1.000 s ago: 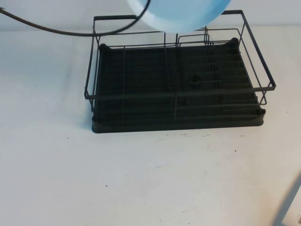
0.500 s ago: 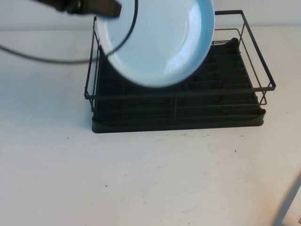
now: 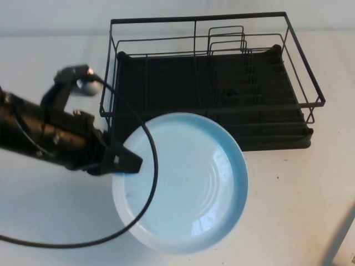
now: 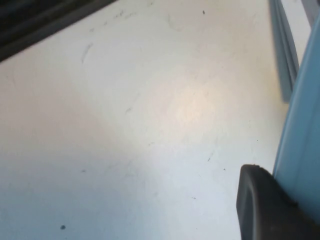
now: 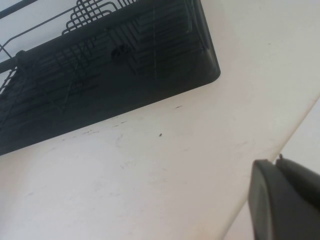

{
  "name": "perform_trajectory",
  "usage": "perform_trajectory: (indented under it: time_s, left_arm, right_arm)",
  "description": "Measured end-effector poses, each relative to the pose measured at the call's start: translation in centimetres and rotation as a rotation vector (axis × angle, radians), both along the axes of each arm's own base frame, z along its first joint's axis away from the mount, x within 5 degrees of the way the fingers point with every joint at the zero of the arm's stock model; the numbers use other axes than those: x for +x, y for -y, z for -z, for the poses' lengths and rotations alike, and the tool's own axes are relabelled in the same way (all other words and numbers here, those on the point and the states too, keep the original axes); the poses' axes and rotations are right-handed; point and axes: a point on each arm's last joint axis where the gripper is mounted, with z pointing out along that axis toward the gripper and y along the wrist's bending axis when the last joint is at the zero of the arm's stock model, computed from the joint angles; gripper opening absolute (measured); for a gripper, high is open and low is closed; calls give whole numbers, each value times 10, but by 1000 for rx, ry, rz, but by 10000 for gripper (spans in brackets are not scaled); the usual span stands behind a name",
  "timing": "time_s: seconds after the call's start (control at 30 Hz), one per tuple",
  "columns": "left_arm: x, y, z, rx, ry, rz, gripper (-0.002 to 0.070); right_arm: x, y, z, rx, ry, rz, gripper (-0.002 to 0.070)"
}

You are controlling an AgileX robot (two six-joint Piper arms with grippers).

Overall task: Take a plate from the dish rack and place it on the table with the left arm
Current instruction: Place the plate from the table

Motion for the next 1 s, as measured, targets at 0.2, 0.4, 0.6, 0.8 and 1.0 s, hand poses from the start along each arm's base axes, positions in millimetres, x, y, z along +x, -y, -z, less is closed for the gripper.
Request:
perform_trajectory:
  time_s: [0.2, 0.4, 0.6, 0.8, 1.0]
  left_arm:
    - [8, 0, 40, -43, -29, -140, 55]
    - [32, 6, 82, -55, -121, -177, 55]
    - [47, 13, 132, -58, -220, -154, 114]
    - [54, 11, 153, -21, -232, -183, 324]
    - [57, 10, 153, -7, -207, -202, 368]
  right_arm:
    - [0, 0, 0, 0, 0, 0, -18]
    - [0, 0, 0, 0, 0, 0, -18]
    - [0, 0, 0, 0, 0, 0, -18]
    - [0, 0, 0, 0, 0, 0, -18]
    - [0, 0, 0, 0, 0, 0, -18]
